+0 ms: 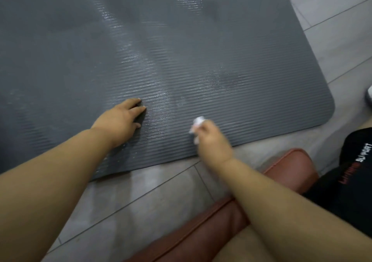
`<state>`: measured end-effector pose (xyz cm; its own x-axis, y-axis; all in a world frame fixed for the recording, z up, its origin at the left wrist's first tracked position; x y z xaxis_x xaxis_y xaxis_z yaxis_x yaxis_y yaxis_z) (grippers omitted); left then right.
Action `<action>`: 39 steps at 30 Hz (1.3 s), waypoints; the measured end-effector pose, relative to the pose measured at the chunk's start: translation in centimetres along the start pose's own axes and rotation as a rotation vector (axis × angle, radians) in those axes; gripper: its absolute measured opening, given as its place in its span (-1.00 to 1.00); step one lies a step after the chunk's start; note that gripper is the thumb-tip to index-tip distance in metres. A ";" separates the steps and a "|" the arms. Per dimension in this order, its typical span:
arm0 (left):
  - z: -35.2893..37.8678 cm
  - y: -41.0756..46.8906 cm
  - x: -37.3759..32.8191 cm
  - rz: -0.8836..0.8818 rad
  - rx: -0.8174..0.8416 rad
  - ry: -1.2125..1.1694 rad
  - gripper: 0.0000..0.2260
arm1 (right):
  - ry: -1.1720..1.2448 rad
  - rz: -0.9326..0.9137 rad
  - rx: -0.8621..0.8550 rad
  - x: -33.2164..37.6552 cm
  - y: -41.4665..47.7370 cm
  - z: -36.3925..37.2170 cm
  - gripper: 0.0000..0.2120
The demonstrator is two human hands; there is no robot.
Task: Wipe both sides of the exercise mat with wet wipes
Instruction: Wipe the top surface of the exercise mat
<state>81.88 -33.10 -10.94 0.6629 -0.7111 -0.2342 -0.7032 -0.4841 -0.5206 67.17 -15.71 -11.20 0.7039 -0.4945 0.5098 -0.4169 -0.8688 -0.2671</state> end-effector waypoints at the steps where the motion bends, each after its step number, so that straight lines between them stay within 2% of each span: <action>1: 0.1 0.0 -0.2 0.004 -0.029 -0.011 -0.51 | 0.024 0.151 -0.072 -3.5 0.4 -2.0 -0.84; 4: 0.0 0.3 -0.4 -0.031 -0.094 -0.024 -0.53 | -0.032 0.523 -0.303 -11.2 0.2 -8.0 -0.72; 6: -0.3 0.7 -0.5 -0.073 -0.103 -0.025 -0.52 | -0.060 0.618 -0.334 -11.5 0.4 -8.2 -0.72; 7: -0.5 1.0 -0.6 -0.094 -0.099 -0.026 -0.52 | -0.093 0.580 -0.352 -10.0 0.8 -7.6 -0.73; 9: -0.9 1.4 -0.6 -0.135 -0.069 -0.014 -0.51 | -0.111 0.308 -0.404 -4.6 1.8 -5.0 -0.71; 10: -1.1 1.7 -0.5 -0.149 -0.040 0.004 -0.50 | -0.094 0.153 -0.367 -1.9 2.1 -2.7 -0.69; 13: -1.4 2.6 -0.1 -0.147 0.058 0.097 -0.47 | -0.044 -0.254 -0.049 5.3 2.1 3.2 -0.74; 15: -2.2 3.2 0.3 -0.119 0.084 0.171 -0.44 | -0.066 -0.408 0.129 6.4 2.6 3.8 -0.74; 16: -2.7 3.5 0.5 -0.095 0.090 0.213 -0.44 | -0.088 -0.411 0.133 5.5 3.4 2.8 -0.72; 17: -3.1 3.6 0.6 -0.062 0.095 0.264 -0.45 | -0.082 -0.372 0.055 3.4 4.4 1.3 -0.69; 18: -3.5 3.8 0.6 -0.021 0.101 0.326 -0.47 | -0.092 -0.250 -0.085 0.7 5.7 -1.2 -0.69; 19: -3.7 3.9 0.7 0.018 0.114 0.389 -0.47 | -0.122 -0.068 -0.233 -2.4 6.8 -3.9 -0.70; 20: -3.8 3.9 1.0 0.048 0.132 0.442 -0.46 | -0.118 0.155 -0.301 -5.2 7.2 -6.1 -0.70; 22: -3.9 4.2 1.6 0.083 0.183 0.507 -0.42 | -0.020 0.519 -0.363 -9.0 7.1 -8.5 -0.69; 24: -3.9 4.6 2.3 0.093 0.250 0.504 -0.39 | 0.006 0.617 -0.391 -8.3 7.7 -7.8 -0.68; 25: -3.8 4.8 2.5 0.096 0.285 0.493 -0.38 | -0.041 0.526 -0.399 -6.2 8.3 -6.6 -0.68; 27: -3.9 5.2 2.7 0.110 0.334 0.490 -0.38 | -0.022 0.204 -0.345 -0.6 9.4 -2.5 -0.66; 30: -4.4 5.6 2.7 0.138 0.389 0.529 -0.38 | -0.029 -0.284 -0.037 6.7 8.7 2.7 -0.71; 32: -5.4 5.6 3.0 0.145 0.393 0.554 -0.42 | -0.079 -0.416 0.074 6.9 9.0 2.2 -0.69; 33: -6.0 5.7 3.3 0.136 0.374 0.539 -0.44 | -0.100 -0.405 0.013 5.4 9.8 0.7 -0.69; 34: -6.7 5.9 3.6 0.126 0.336 0.494 -0.46 | -0.124 -0.317 -0.091 2.9 10.9 -1.3 -0.69; 37: -7.9 6.7 4.2 0.100 0.144 0.306 -0.49 | -0.071 0.266 -0.358 -5.8 12.6 -8.1 -0.69; 39: -7.7 7.6 4.2 0.062 0.060 0.275 -0.43 | 0.014 0.528 -0.437 -7.7 12.5 -9.3 -0.68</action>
<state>77.35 -43.68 -9.53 0.5187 -0.8540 -0.0405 -0.7185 -0.4097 -0.5621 51.23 -22.52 -10.80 0.3364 -0.8461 0.4134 -0.8980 -0.4204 -0.1297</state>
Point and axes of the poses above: each hand's wrist, its own y-axis towards the middle knuckle, its own z-axis out of the palm, x = y × z, the point moved 7 cm from there along y, towards the middle knuckle, and after that the axes turned 5 degrees about x, right-handed, at the moved point
